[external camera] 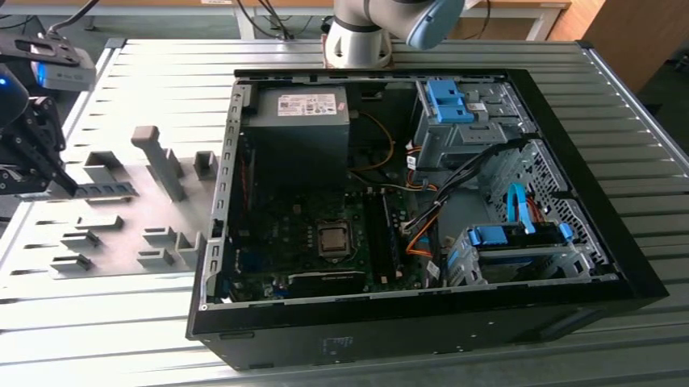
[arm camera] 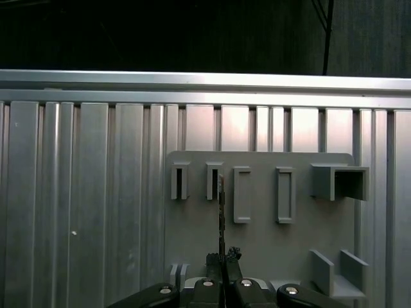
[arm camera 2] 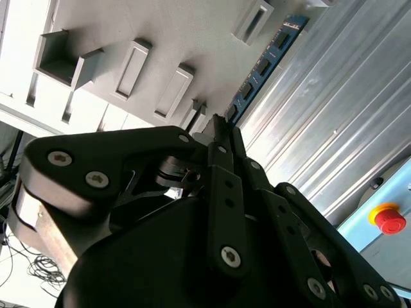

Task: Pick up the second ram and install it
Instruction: 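Pick up the second ram and move it above second insertion slot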

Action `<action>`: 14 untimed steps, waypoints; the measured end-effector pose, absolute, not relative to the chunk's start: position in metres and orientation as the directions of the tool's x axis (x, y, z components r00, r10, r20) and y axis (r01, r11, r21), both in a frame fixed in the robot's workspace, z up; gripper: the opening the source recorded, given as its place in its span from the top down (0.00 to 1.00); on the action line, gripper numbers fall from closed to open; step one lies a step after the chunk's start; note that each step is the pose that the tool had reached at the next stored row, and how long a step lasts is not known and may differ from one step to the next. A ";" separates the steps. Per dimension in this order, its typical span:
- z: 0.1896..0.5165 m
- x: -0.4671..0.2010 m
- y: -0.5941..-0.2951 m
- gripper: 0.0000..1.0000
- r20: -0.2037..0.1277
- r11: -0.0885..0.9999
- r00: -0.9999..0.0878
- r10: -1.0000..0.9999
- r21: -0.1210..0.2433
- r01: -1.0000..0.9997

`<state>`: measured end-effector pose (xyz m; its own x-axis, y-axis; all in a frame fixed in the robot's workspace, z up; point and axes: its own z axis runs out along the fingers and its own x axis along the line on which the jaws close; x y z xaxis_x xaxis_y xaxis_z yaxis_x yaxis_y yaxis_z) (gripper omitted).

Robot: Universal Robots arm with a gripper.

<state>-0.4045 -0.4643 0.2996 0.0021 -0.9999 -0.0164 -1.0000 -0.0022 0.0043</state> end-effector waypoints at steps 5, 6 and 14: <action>0.303 -0.404 -0.464 0.86 -0.016 -0.002 0.002 -1.000 0.004 -1.000; 0.304 -0.404 -0.464 0.86 -0.016 -0.002 0.002 -1.000 0.004 -1.000; 0.309 -0.404 -0.464 0.86 -0.016 -0.002 0.002 -1.000 0.004 -1.000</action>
